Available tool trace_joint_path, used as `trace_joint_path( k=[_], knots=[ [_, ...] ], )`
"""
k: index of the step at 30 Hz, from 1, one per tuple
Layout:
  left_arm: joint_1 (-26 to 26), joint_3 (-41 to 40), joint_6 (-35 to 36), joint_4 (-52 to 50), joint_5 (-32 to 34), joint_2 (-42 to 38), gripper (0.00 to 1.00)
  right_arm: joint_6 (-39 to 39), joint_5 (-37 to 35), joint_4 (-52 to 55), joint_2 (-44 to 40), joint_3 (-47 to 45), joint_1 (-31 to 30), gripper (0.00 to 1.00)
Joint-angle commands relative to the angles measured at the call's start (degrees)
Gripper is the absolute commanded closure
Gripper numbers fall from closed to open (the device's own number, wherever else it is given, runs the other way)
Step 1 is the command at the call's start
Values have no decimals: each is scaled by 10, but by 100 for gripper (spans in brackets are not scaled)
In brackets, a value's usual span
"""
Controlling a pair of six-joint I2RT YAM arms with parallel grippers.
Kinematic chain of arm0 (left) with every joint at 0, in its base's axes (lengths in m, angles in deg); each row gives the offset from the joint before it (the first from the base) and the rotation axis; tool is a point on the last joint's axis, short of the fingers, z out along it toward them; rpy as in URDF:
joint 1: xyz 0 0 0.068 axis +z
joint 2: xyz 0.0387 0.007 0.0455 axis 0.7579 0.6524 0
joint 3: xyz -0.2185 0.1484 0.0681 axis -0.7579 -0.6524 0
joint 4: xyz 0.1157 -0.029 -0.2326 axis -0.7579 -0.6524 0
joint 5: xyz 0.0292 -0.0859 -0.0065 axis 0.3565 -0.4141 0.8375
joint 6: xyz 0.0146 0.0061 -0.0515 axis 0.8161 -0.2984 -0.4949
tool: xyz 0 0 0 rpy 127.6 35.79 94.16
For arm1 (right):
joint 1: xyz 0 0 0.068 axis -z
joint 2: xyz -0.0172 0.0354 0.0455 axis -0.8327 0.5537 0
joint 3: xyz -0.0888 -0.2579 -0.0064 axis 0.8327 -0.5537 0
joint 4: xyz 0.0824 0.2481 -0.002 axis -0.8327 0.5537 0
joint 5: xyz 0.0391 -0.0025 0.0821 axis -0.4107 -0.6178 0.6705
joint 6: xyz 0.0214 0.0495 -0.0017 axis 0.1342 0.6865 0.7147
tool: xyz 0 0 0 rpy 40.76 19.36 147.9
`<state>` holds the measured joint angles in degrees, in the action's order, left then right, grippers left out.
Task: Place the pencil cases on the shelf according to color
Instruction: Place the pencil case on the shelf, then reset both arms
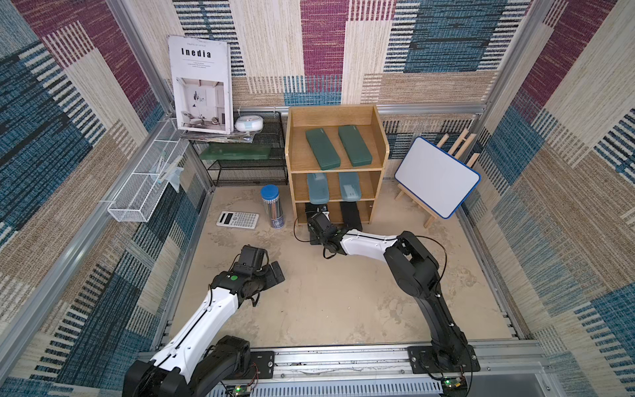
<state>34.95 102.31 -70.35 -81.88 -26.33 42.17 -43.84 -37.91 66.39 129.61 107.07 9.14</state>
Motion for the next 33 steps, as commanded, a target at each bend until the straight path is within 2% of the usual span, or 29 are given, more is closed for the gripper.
trace_joint_path(
  k=[1,3,6,12,17,20,23,27,30,33],
  knots=[
    [0,12,13,-16,13,-8,1,-9,1,-27,-25,-27,-2,58],
    [0,18,14,-25,21,-19,1,-11,2,-42,-55,-63,-4,56],
    [0,28,14,-37,43,-45,1,-17,3,-58,-104,-117,-10,48],
    [0,37,21,-43,98,-99,1,-27,-15,-64,-220,-240,-33,18],
    [0,46,54,-34,154,-111,1,-24,-63,-49,-353,-359,-48,2],
    [0,46,76,-8,205,-109,1,-29,-112,-30,-465,-432,-49,0],
    [0,36,86,34,277,-108,1,-67,-189,-20,-578,-486,-42,0],
    [1,6,156,138,295,-99,1,-125,-285,-25,-690,-538,14,1],
    [1,3,188,170,345,-69,1,-202,-285,-85,-749,-589,82,1],
    [1,-14,227,230,371,-46,1,-244,-264,-135,-774,-629,156,0]
  ],
)
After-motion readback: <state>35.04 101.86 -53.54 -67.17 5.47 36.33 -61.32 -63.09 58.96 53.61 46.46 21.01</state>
